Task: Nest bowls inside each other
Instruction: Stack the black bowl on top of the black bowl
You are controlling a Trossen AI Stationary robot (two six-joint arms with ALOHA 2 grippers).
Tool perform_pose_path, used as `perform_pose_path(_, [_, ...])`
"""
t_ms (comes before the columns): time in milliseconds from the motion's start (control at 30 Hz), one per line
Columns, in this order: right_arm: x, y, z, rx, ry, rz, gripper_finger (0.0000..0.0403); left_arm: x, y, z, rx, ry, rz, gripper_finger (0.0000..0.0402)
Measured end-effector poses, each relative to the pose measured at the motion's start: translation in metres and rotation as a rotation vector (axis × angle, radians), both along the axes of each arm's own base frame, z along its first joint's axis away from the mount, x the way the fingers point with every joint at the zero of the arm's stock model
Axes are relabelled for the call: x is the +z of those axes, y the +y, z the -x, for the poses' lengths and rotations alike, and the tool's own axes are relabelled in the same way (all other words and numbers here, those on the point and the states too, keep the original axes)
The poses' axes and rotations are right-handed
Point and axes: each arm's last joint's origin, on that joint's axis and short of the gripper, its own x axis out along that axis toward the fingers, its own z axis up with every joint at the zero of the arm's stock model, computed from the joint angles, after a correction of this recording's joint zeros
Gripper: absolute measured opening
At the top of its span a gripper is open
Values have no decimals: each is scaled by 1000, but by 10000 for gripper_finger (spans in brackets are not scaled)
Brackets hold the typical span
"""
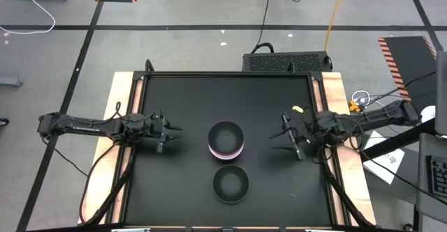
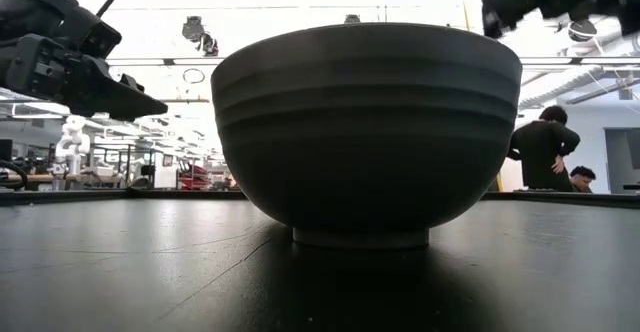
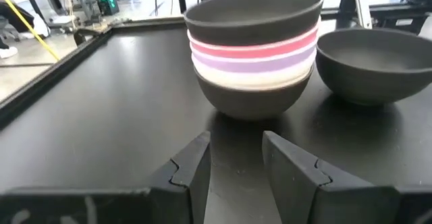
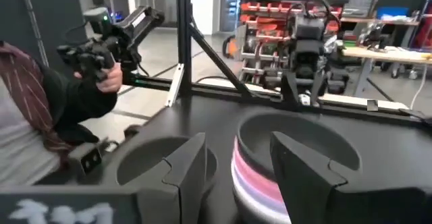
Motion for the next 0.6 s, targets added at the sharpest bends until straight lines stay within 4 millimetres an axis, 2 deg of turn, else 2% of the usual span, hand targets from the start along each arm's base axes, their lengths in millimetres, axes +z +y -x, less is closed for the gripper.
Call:
perform_pose_path(133, [29,13,-21,0,90,47,155,-2,0,0,-1,18,1,136])
perform_pose_path(300, [43,40,-44,-32,203,135,155,-3,0,1,-10,35,4,136])
perform_pose_path(467, [35,68,-60,22,335,128,155,-4,-1,1,-28,38,8,136])
perform_pose_path(600, [24,82,-68,48,396,111,155,-4,-1,1,-29,38,5,136])
